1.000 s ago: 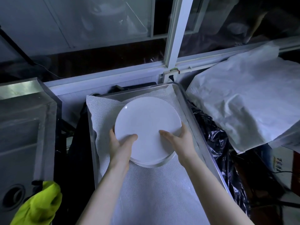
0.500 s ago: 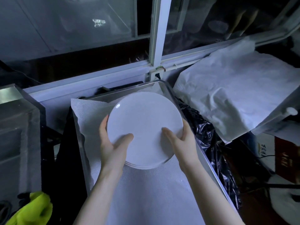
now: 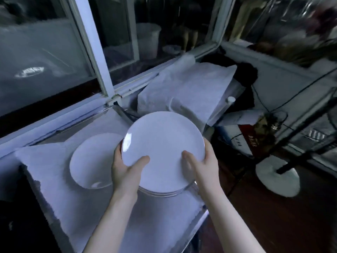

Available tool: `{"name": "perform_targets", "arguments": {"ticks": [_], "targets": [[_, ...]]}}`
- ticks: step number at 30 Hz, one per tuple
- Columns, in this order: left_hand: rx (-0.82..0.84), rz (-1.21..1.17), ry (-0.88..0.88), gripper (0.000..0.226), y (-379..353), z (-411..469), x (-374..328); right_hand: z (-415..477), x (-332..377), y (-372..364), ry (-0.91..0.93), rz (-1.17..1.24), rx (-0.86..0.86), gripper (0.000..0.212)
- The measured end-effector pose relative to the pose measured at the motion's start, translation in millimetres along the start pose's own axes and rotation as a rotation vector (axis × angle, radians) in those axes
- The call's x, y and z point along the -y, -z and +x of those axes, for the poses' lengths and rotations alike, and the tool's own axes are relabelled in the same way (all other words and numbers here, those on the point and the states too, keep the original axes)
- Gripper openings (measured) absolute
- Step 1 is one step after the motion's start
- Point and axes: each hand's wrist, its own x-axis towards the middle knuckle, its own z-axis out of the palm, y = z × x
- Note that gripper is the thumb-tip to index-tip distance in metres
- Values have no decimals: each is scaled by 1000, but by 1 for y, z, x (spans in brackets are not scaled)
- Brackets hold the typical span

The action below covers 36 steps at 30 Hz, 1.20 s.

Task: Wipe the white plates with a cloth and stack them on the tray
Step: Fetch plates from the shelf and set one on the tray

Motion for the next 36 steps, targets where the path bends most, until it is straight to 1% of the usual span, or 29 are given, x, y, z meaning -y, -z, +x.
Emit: {"name": "perform_targets", "arguments": {"ticks": [3, 7, 10, 13, 16, 18, 20, 22, 24, 29, 33, 36], "targets": [[147, 10, 2, 70, -45, -51, -4, -34, 7, 71, 5, 37, -117, 50], [404, 33, 3, 72, -107, -140, 0, -95, 11, 182, 12, 66, -304, 50], [602, 55, 7, 69, -154, -217, 6, -150, 9, 267, 9, 53, -480, 53], [794, 82, 4, 65, -198, -299, 13, -212, 5, 345, 3, 54, -670, 48], [989, 122, 15, 69, -237, -383, 22, -277, -6, 415, -27, 104, -868, 53], [1111, 133, 35, 68, -260, -438, 31, -322, -12, 454, -17, 133, -1007, 51], [1246, 164, 60, 70, -280, -494, 42, -368, -16, 488, 12, 140, -1139, 45], [1379, 190, 69, 72, -297, -551, 56, -416, -19, 519, 26, 143, -1267, 44], [1510, 193, 65, 71, -309, -608, 70, -463, -24, 546, 16, 156, -1400, 43], [1836, 189, 103, 81, -329, -748, 103, -569, -33, 603, -26, 138, -1712, 42], [2067, 174, 63, 77, -341, -850, 123, -636, -40, 644, -35, 147, -1924, 43], [2194, 176, 12, 82, -348, -923, 135, -680, -44, 674, -43, 133, -2068, 45]]}}
